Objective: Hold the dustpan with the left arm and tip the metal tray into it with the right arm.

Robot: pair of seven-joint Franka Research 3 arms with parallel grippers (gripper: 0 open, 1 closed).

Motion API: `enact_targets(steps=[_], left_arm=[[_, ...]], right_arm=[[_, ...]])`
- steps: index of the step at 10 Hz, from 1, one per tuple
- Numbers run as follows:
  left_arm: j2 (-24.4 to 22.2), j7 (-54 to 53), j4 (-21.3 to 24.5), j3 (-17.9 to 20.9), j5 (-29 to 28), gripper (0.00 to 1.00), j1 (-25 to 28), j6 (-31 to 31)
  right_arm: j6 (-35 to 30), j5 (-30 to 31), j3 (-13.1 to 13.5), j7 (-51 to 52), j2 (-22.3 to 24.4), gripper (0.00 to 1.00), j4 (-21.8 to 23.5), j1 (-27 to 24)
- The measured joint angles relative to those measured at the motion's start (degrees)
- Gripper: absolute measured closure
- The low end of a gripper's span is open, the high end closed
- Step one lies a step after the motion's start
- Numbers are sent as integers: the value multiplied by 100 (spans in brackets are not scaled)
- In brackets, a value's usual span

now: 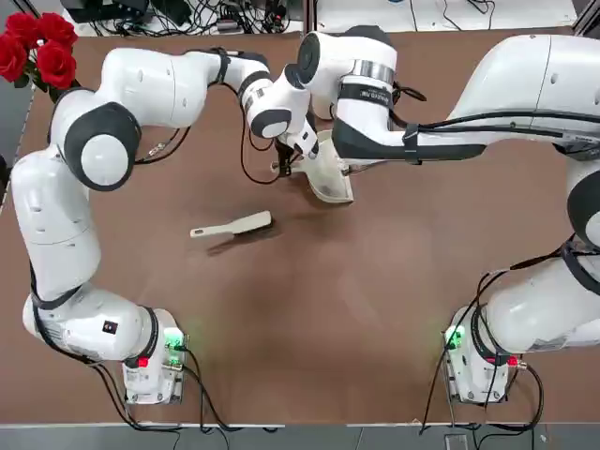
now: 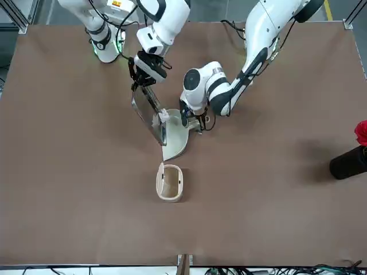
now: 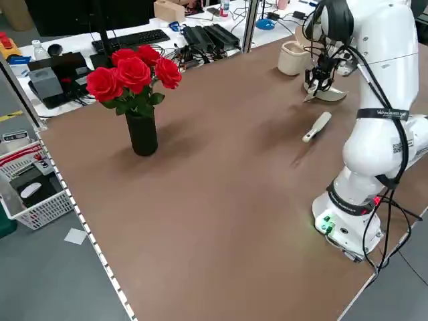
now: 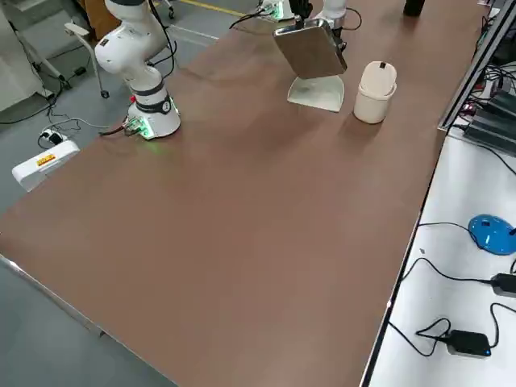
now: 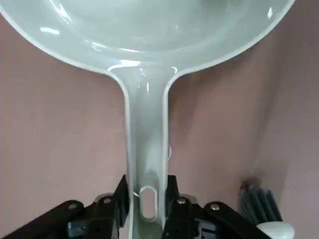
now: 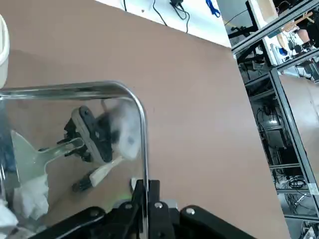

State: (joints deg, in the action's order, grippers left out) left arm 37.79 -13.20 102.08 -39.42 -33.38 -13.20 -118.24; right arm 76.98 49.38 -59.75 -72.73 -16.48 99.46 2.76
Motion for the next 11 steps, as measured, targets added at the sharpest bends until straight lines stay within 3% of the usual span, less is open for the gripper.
enact_targets(steps=[6, 11], left_arm=[[-1, 0, -2, 0, 0, 67, 5, 10], [-114, 0, 7, -10, 0, 67, 35, 70]], right_arm=[[0, 762, -3, -205, -568, 95, -210, 162], [-183, 740, -11, 47, -723, 95, -427, 97]])
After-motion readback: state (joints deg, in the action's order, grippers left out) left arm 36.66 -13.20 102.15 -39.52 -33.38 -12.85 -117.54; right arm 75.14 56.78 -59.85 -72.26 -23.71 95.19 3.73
